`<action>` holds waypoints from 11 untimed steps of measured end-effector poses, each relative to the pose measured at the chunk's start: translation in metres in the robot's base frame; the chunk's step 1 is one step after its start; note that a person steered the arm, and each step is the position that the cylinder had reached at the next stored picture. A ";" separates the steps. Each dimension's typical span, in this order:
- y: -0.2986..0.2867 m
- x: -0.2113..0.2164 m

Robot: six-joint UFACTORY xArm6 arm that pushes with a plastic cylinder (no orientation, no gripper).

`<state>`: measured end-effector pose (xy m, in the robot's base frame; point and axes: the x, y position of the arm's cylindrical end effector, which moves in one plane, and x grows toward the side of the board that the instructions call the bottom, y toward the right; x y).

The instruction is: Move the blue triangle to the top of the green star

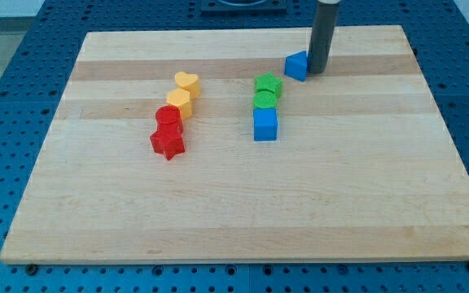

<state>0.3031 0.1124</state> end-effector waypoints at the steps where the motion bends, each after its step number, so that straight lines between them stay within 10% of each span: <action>1: -0.015 0.000; 11: -0.058 -0.011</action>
